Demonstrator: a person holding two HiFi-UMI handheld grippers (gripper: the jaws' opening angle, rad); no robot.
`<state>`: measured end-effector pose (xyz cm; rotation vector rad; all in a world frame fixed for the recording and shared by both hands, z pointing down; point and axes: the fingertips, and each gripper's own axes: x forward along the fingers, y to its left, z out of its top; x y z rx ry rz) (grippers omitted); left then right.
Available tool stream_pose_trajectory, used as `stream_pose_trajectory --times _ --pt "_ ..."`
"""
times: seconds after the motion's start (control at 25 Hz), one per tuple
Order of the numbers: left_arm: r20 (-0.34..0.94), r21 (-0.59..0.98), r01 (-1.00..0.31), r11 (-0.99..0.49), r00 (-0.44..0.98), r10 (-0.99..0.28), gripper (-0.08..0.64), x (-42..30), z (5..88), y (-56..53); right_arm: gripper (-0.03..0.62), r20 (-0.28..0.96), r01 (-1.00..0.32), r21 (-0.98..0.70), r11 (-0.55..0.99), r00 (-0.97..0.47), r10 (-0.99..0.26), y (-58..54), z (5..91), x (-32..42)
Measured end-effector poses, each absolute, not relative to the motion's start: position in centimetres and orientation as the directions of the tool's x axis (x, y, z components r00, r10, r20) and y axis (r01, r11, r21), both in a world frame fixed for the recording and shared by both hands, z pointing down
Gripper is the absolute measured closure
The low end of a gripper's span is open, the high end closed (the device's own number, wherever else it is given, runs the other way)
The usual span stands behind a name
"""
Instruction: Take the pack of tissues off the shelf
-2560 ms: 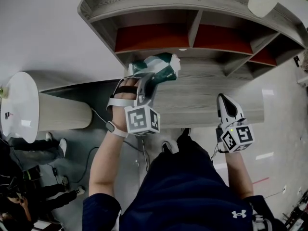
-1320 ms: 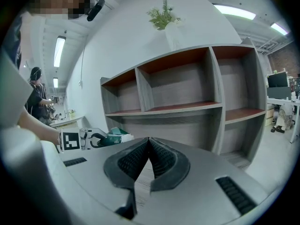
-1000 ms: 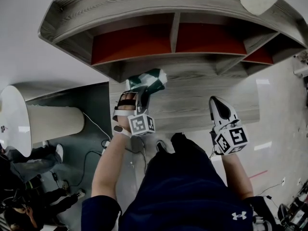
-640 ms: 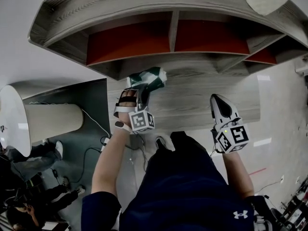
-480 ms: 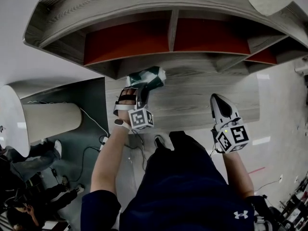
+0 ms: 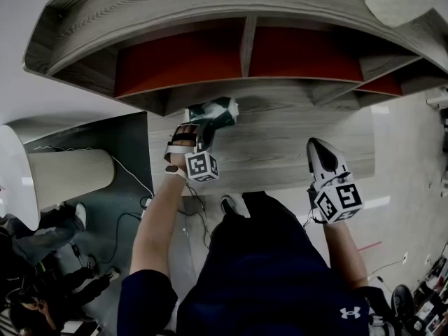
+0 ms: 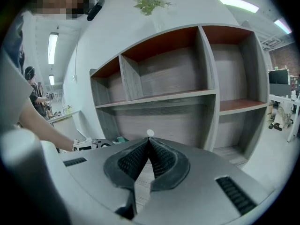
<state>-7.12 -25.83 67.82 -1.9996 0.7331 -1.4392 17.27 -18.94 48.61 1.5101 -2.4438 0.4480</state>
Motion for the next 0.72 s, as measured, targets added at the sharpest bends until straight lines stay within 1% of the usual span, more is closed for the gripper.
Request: stream_pose_trajectory --times 0.32,0.52,0.72 --pt "0.681 -0.687 -0.096 -0.720 0.261 -0.684 0.439 -7.9 70.6 -26.2 0.589 0.379 -0.898 -0.143 0.415 -0.437 -0.815 -18.7 49.7 17.4" --pt "0.717 -0.656 -0.066 -0.752 0.258 -0.648 0.436 -7.6 72.3 -25.7 0.589 0.376 -0.896 -0.149 0.419 -0.443 -0.814 -18.8 49.7 17.2" --pt "0.741 -0.624 -0.098 -0.775 0.241 -0.627 0.417 -7.6 73.0 -25.3 0.589 0.375 -0.894 -0.152 0.421 -0.447 -0.813 -18.5 49.7 17.0"
